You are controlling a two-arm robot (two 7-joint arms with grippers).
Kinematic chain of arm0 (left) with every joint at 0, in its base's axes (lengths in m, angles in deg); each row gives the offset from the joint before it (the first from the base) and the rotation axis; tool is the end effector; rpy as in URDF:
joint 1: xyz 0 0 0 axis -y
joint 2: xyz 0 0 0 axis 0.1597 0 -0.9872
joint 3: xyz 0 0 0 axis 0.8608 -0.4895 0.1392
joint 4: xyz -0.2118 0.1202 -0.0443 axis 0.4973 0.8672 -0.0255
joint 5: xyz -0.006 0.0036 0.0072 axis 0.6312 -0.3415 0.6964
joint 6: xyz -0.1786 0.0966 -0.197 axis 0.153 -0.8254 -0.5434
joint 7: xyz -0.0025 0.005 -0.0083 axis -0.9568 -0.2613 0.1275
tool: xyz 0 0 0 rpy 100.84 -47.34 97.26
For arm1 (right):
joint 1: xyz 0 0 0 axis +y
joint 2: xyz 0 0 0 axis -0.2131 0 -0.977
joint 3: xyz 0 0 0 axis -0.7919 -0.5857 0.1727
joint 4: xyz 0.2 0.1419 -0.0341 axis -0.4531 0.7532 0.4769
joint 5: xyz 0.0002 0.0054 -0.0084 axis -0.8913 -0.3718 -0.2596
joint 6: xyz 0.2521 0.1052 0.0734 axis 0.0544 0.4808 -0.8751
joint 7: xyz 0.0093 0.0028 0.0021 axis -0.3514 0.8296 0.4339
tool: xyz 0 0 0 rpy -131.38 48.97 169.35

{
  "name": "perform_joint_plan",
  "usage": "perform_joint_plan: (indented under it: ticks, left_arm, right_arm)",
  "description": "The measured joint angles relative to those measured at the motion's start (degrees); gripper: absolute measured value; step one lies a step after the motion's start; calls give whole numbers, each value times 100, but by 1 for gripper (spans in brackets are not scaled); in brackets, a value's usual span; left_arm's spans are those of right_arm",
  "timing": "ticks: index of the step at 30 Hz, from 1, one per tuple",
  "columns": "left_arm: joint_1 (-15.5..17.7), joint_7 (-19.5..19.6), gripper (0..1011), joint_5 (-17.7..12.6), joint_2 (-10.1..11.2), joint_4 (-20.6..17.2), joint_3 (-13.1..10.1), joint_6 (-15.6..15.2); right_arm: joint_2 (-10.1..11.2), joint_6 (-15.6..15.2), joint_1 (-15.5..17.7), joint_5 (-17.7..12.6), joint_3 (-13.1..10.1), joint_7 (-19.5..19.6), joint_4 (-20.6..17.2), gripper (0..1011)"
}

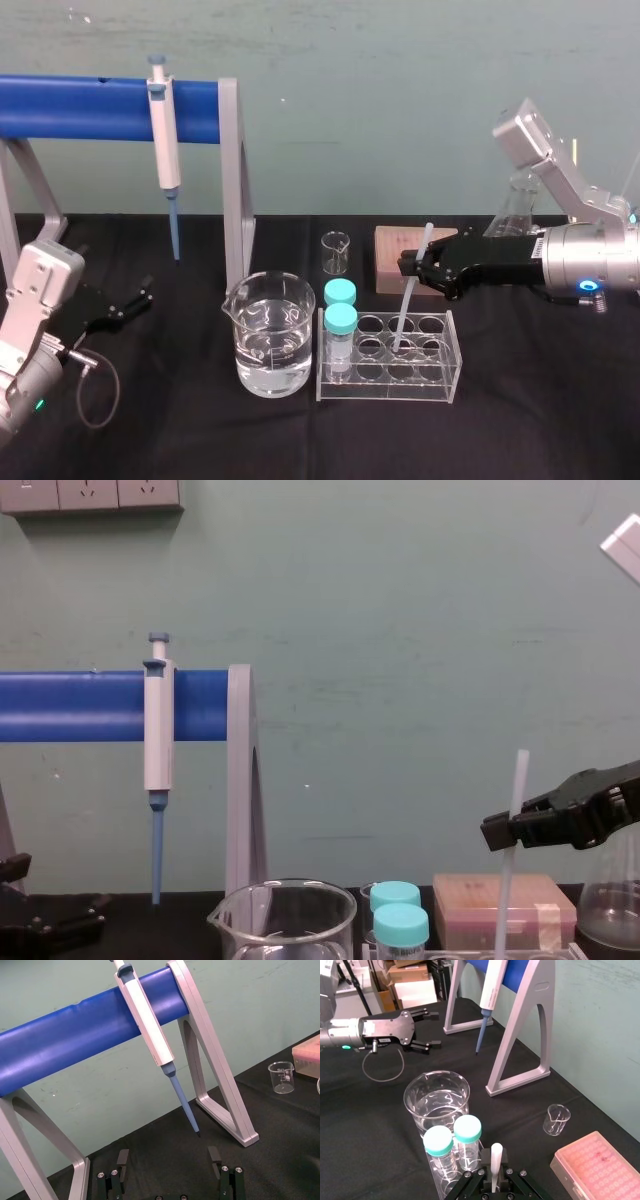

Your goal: Pick up the stirring rod with one hand, then place it down.

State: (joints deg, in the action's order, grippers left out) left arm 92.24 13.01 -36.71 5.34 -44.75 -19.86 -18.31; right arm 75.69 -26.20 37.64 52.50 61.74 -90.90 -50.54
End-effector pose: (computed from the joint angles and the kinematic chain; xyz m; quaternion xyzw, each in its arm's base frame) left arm 0.3266 0.0653 -0.2630 0.1416 -0.1324 0.5799 0.7913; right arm 0.4062 -0.0556 -0.1347 -0.2152 0.0261 -0.2416 0.9459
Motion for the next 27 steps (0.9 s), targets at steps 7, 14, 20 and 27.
perform_joint_plan:
  ticks: [7,14,20,27]
  left_arm:
    - [0,0,1000,0,0,0,0,0]
    - [0,0,1000,0,0,0,0,0]
    - [0,0,1000,0,0,0,0,0]
    - [0,0,1000,0,0,0,0,0]
  right_arm:
    - [-54,-4,-50,101,46,-8,85,70]
    - [-105,-11,-87,188,72,-26,170,71]
    - [-135,-16,-118,220,74,-57,214,70]
    - [-189,-47,-161,235,86,-107,292,71]
